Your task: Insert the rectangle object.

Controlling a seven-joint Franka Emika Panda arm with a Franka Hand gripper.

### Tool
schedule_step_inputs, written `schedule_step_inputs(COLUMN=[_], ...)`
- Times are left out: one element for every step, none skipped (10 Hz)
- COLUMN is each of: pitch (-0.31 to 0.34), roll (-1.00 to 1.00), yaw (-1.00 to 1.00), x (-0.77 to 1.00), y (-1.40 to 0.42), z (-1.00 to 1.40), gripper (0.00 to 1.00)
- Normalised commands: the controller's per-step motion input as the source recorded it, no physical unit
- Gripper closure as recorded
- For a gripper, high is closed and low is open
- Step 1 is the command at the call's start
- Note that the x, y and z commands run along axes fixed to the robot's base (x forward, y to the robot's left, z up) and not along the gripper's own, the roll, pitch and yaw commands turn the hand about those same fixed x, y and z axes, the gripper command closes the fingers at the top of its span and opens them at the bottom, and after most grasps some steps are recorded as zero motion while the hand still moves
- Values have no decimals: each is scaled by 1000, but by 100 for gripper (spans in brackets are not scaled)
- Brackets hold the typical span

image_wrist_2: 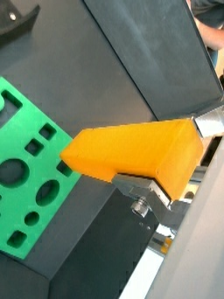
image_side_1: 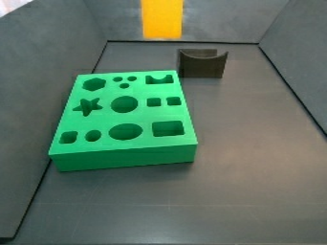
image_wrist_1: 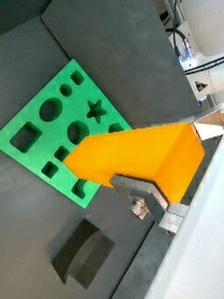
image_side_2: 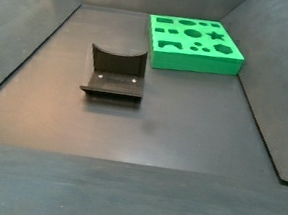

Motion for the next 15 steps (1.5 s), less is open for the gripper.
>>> schedule_step_inputs(pitch=[-36, -11, 0, 0, -83, -169, -171, -76, -23, 0, 1, 41, 44, 63, 66], roll=[0, 0, 1, 4, 67, 53, 10, 0, 0, 0, 0, 91, 166, 224, 311], yaw=[0, 129, 211, 223, 320, 397, 306, 60, 0, 0, -91, -23, 0, 0, 134], x=[451, 494, 466, 214, -257, -280, -197, -86, -31, 0, 146, 226, 174, 157, 203], y=[-729, -643, -614, -471, 0, 11, 63, 34, 0, 0, 0, 37, 86, 91, 106], z=[-1000, -1000, -1000, -1000, -1000, -914, -751, -640, -574, -489, -369, -357, -334, -294, -243], gripper=[100, 100, 100, 100, 100, 100, 100, 100, 100, 100, 100, 100, 100, 100, 100])
